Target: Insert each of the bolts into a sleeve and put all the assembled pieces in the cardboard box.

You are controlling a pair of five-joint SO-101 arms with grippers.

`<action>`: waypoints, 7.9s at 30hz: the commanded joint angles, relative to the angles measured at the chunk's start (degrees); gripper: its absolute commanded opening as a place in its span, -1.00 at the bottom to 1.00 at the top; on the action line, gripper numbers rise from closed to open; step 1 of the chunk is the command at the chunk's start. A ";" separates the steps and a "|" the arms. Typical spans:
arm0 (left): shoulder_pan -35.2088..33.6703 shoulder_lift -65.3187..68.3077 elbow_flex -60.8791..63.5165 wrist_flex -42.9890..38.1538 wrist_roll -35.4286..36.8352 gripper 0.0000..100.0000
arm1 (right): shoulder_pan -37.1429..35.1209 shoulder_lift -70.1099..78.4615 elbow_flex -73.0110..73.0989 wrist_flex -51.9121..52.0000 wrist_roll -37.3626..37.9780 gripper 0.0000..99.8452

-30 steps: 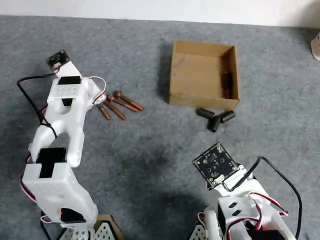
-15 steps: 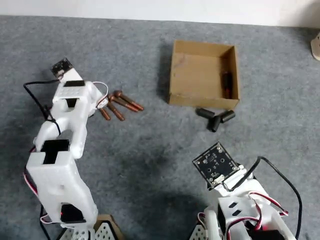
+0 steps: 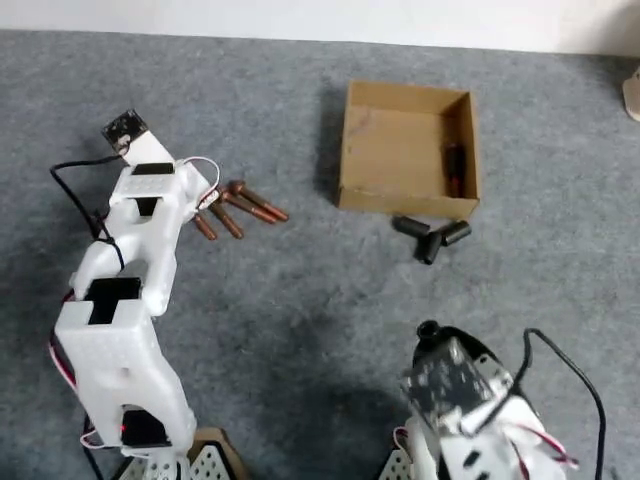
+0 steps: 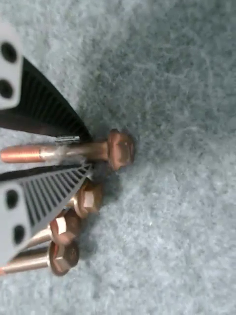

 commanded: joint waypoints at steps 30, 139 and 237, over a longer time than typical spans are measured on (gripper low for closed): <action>19.91 -56.66 -2.77 37.71 -0.09 -0.99 | -19.91 -3.12 16.31 -20.26 -23.56 -0.99; 49.45 -91.74 42.68 1.32 -0.26 -0.99 | -24.40 -3.30 28.79 -34.68 -23.03 -0.99; 17.10 -98.33 71.96 -1.41 -15.21 -0.34 | -5.23 61.14 24.75 -34.77 -11.52 -0.50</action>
